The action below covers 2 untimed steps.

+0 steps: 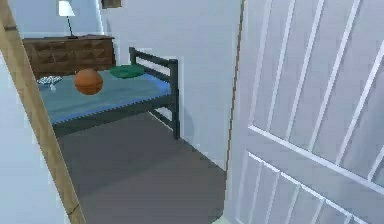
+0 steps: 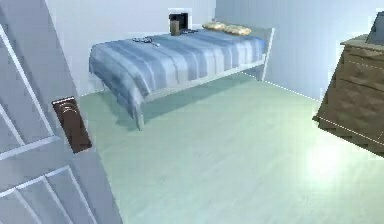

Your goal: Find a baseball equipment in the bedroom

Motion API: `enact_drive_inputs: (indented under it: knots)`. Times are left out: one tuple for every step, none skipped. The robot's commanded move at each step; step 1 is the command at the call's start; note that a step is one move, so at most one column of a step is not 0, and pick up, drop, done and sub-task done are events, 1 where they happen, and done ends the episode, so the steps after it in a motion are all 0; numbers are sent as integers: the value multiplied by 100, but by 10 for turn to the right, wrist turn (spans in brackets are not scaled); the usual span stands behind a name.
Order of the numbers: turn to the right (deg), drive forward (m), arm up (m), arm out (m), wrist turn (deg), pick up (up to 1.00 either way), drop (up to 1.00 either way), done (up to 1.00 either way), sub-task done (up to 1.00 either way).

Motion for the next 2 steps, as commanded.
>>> enact_drive_inputs:
  knots:
    - [0, 20, 0, 0, 0, 0, 0, 0, 0]
    - [60, 0, 0, 0, 0, 0, 0, 0, 0]
